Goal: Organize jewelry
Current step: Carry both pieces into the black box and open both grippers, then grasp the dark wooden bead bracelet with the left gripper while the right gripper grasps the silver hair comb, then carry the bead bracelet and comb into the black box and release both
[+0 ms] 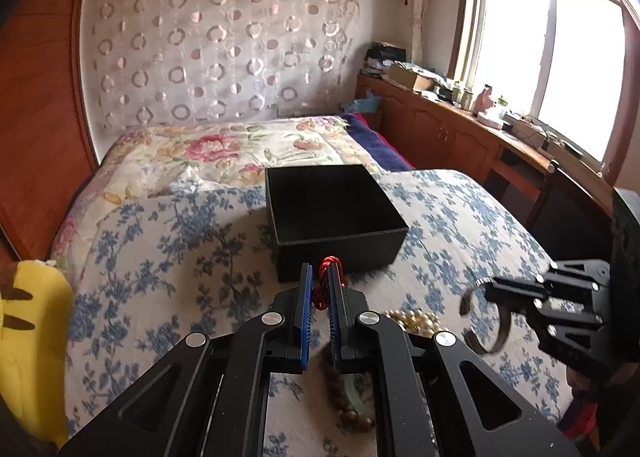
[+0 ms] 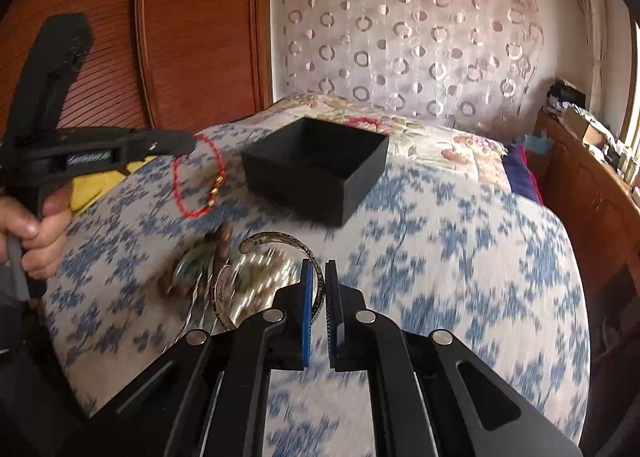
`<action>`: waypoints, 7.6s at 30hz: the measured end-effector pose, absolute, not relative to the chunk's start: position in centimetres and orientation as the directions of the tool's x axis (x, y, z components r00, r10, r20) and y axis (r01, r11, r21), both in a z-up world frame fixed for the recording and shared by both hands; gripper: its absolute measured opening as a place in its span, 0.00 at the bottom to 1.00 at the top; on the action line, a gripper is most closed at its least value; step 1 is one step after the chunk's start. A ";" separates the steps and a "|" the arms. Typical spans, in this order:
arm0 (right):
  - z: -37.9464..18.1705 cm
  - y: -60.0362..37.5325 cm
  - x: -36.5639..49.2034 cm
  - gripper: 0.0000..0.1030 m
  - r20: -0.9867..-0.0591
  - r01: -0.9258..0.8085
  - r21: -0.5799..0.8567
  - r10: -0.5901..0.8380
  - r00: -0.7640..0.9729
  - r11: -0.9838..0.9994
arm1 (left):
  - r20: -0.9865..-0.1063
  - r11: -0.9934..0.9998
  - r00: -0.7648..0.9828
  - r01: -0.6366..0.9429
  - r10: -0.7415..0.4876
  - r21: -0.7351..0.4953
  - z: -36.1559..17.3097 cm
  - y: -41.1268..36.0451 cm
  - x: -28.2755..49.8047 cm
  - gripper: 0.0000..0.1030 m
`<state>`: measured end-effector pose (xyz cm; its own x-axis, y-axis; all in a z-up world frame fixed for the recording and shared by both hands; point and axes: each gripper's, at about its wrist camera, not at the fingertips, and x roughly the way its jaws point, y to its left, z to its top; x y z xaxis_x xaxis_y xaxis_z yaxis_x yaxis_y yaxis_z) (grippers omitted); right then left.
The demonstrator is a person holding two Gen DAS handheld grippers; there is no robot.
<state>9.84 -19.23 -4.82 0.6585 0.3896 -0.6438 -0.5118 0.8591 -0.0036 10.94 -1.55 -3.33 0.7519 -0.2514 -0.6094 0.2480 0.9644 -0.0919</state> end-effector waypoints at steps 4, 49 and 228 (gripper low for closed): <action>-4.2 -18.3 12.4 0.07 -0.634 -0.499 -0.029 0.370 0.679 0.866 | -0.599 0.966 0.763 0.242 -0.244 -0.085 -2.8 -1.3 11.6 0.06; -3.6 -18.6 16.1 0.21 -0.586 -0.526 0.061 0.458 0.669 0.848 | -0.613 0.966 0.767 0.256 -0.189 0.023 -1.8 -5.0 20.1 0.33; -3.3 -15.2 23.2 0.60 -0.651 -0.587 -0.007 0.442 0.617 0.810 | -0.599 0.944 0.746 0.325 -0.292 -0.056 -0.1 -3.3 24.2 0.14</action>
